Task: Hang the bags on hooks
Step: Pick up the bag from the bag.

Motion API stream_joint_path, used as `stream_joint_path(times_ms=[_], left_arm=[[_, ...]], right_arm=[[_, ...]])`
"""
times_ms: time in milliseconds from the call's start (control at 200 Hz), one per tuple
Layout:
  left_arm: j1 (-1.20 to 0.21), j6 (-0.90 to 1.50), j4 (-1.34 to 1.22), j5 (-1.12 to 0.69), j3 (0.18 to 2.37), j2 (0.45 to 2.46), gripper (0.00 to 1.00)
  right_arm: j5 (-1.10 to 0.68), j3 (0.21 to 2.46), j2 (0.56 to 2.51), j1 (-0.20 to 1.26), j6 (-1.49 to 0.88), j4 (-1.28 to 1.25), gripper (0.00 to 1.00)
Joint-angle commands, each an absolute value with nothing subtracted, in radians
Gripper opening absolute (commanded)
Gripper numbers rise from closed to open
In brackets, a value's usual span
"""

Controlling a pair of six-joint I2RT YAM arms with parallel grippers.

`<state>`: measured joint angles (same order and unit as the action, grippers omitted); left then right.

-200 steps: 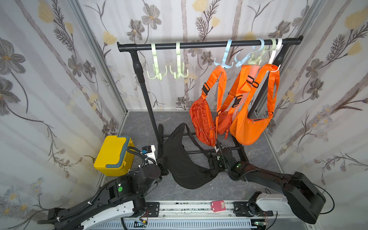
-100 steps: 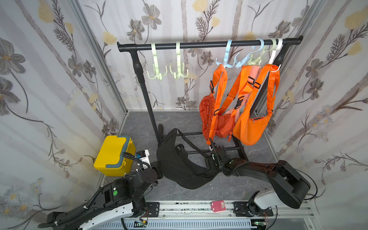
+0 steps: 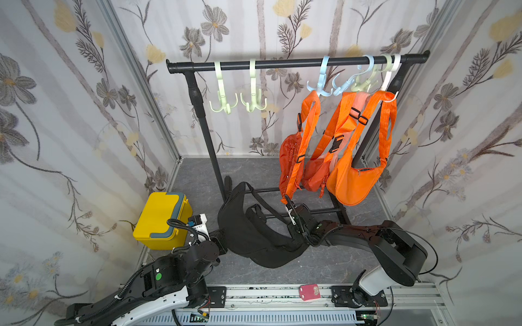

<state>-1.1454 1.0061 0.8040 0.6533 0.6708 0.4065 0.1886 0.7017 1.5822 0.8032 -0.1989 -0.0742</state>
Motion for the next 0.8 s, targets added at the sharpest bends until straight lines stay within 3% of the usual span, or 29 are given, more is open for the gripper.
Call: stream_joint_path(times_ms=[0, 115, 180, 310, 370, 554, 794], left_arm=[[-1.144, 1.021, 0.798, 0.675, 0.67, 0.403, 0.0], [-1.145, 1.015, 0.798, 0.681, 0.674, 0.394, 0.0], [-1.144, 1.013, 0.798, 0.684, 0.674, 0.387, 0.0], [-1.144, 1.018, 0.809, 0.686, 0.675, 0.374, 0.0], [-1.143, 1.019, 0.811, 0.69, 0.674, 0.363, 0.0], [-1.144, 0.988, 0.789, 0.708, 0.678, 0.313, 0.0], [-1.144, 0.813, 0.648, 0.706, 0.693, 0.294, 0.0]], right_arm=[[0.121, 0.712, 1.589, 0.813, -0.179, -0.106, 0.49], [0.106, 0.713, 1.641, 0.813, -0.168, -0.107, 0.53], [0.11, 0.719, 1.661, 0.813, -0.164, -0.107, 0.5], [0.151, 0.741, 1.683, 0.813, -0.168, -0.09, 0.12], [0.167, 0.746, 1.668, 0.854, -0.17, -0.082, 0.0], [0.207, 0.746, 1.491, 0.917, -0.165, -0.045, 0.0], [0.094, 0.746, 1.135, 0.981, -0.102, -0.041, 0.0]])
